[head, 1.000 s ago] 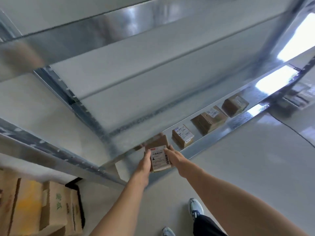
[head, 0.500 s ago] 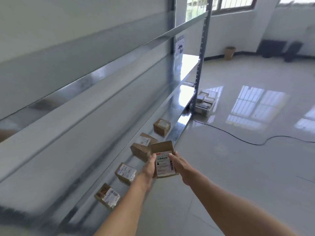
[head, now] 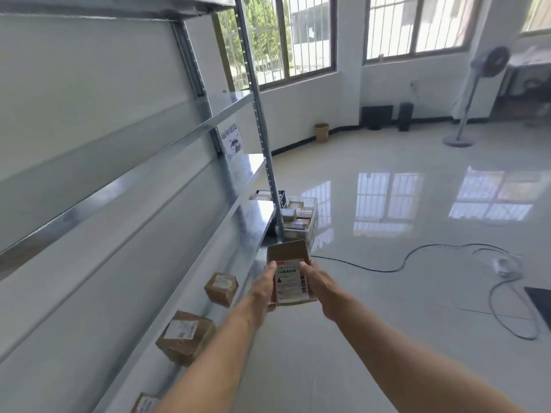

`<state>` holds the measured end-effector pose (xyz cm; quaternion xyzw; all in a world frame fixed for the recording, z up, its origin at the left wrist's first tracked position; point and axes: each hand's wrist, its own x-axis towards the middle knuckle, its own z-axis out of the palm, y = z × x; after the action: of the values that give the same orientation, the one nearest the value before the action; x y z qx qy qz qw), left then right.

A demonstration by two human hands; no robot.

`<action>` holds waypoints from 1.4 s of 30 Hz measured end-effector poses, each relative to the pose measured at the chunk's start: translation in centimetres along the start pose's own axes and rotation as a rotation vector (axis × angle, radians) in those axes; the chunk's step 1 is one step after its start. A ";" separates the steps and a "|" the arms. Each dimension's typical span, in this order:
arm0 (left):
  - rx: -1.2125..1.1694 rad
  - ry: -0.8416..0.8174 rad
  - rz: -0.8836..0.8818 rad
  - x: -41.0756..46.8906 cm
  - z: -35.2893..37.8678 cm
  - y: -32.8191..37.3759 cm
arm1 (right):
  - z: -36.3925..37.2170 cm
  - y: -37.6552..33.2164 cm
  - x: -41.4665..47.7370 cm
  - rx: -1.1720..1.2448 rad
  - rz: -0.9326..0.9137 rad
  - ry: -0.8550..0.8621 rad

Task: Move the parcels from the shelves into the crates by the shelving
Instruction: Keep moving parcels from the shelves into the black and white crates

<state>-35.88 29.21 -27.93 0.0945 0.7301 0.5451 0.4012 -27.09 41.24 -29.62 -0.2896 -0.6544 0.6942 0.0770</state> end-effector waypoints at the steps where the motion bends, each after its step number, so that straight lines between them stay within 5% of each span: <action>1: 0.020 -0.019 0.002 0.7 1.2 0.5 | -1.3 0.0 0.3 0.012 0.004 0.019; 20: 0.123 -0.200 -0.014 18.5 13.8 8.8 | -17.2 -0.4 14.3 0.185 0.166 0.247; 42: 0.153 -0.279 -0.056 46.5 16.8 21.3 | -26.8 -8.5 40.3 0.186 0.253 0.289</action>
<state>-61.39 76.28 -33.17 0.1793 0.7091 0.4582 0.5051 -48.97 85.06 -33.00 -0.4576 -0.5281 0.7070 0.1091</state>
